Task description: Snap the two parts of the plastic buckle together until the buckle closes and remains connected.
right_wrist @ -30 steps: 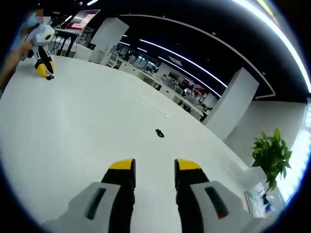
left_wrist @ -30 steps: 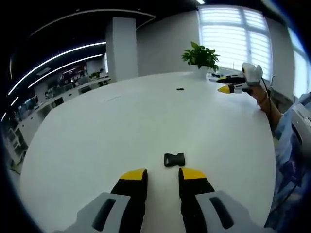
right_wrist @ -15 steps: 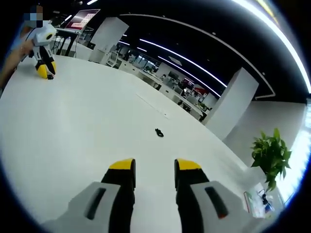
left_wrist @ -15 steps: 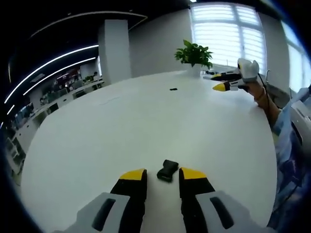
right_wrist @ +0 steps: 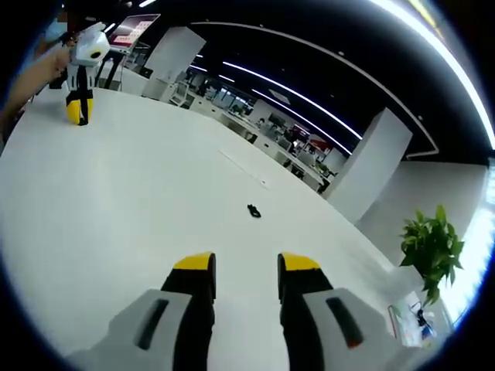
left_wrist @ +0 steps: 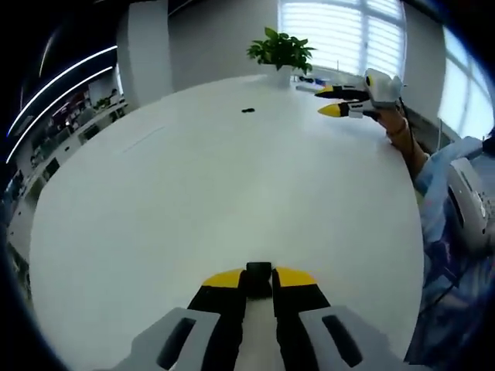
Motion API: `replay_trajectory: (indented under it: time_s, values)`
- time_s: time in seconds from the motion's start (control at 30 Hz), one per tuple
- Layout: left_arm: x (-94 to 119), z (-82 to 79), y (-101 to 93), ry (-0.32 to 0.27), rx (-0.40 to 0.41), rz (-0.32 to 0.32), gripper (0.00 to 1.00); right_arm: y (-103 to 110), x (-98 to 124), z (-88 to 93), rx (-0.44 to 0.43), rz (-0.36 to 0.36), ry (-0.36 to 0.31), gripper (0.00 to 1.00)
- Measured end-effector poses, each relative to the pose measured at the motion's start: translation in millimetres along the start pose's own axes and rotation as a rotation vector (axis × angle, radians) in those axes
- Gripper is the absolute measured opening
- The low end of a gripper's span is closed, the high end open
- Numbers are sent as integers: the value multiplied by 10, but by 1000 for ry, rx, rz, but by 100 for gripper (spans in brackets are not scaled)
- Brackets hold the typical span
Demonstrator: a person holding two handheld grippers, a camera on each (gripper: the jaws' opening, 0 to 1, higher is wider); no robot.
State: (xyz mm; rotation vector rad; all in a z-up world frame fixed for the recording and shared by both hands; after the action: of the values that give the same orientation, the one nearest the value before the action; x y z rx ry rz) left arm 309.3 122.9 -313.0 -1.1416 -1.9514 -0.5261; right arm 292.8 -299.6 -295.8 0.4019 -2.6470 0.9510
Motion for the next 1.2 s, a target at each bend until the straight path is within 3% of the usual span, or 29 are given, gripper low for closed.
replay_trajectory:
  time_s: [0.53,0.73,1.2]
  values:
    - [8,-66,-44,102,-23,37,12,23,-15,-1,5,-14,1,31]
    - [-23,-160,-90,173,-47,36,10,25,-9,3,1,-20,-4,31]
    - [-92,-330,-167,275,-134,85,10,-53,-19,39,-22,13,-9,31]
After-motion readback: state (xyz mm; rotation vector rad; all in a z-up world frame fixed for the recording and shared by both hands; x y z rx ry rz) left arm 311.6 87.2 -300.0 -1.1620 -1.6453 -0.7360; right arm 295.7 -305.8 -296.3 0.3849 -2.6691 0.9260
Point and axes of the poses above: the point that each gripper's makers call its tool centre point, and the gripper's own axes: x roughly backward along the fingers, y roughly to its left, z roughly out of its underside, the point moved 9 cm from there along x, roughly backward along the fingers, and after that the axes turned 4 degrees about y, right-handed, at the moved point
